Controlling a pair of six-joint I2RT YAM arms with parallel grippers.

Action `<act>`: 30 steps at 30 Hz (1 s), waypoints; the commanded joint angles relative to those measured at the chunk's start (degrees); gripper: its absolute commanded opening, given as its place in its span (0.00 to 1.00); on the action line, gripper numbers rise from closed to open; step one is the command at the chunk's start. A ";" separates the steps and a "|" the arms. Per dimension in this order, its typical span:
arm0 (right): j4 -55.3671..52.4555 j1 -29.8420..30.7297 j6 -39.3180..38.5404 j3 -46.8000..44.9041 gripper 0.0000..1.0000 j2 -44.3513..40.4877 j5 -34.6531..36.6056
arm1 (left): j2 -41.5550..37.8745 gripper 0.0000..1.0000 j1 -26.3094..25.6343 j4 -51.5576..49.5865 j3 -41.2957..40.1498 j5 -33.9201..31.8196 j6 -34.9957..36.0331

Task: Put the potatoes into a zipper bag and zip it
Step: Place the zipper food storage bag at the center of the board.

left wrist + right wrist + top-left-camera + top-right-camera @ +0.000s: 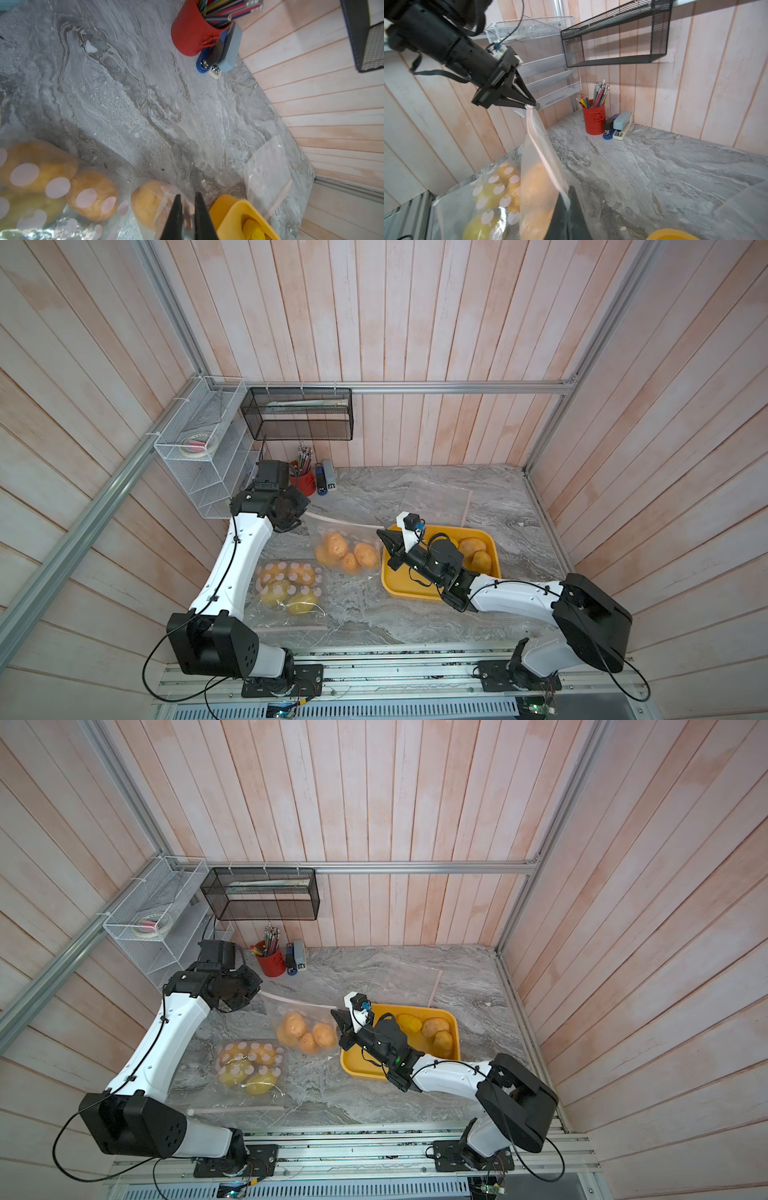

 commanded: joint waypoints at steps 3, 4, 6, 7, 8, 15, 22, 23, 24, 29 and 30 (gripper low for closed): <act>-1.28 -5.92 5.69 6.45 0.00 6.59 -6.98 | 5.92 0.00 1.29 4.05 3.86 -5.39 -0.49; -1.64 -6.90 6.29 7.75 0.00 8.09 -7.62 | 7.06 0.00 1.48 4.16 4.76 -5.84 -0.08; -2.45 -8.48 7.49 10.31 0.00 11.03 -9.05 | 8.78 0.00 1.97 4.94 5.89 -5.77 0.59; -2.61 -9.33 7.98 11.60 0.00 12.55 -9.96 | 9.45 0.00 2.25 5.51 6.15 -5.64 0.78; -2.62 -9.85 8.53 12.37 0.00 13.83 -10.72 | 9.90 0.00 2.43 6.29 6.17 -5.56 0.95; -4.23 -12.27 10.28 16.20 0.07 18.62 -11.75 | 12.65 0.00 2.65 9.50 5.85 -3.44 2.10; -14.88 -14.07 6.54 17.15 0.64 9.57 -8.23 | 11.00 0.61 2.67 10.12 4.19 -4.71 2.28; -16.86 -14.56 5.84 16.89 0.67 7.11 -7.12 | 10.19 0.74 2.73 10.50 3.48 -4.75 2.28; -19.29 -15.39 5.28 16.73 0.70 3.96 -5.67 | 8.76 0.85 2.72 11.57 2.28 -4.35 2.44; -28.17 -24.34 8.25 16.24 0.81 -10.59 -3.55 | -1.32 1.00 2.39 20.45 -7.39 -3.24 2.59; -29.98 -27.03 9.55 16.40 0.83 -12.63 -3.66 | -3.17 1.00 2.30 20.94 -8.67 -4.18 2.46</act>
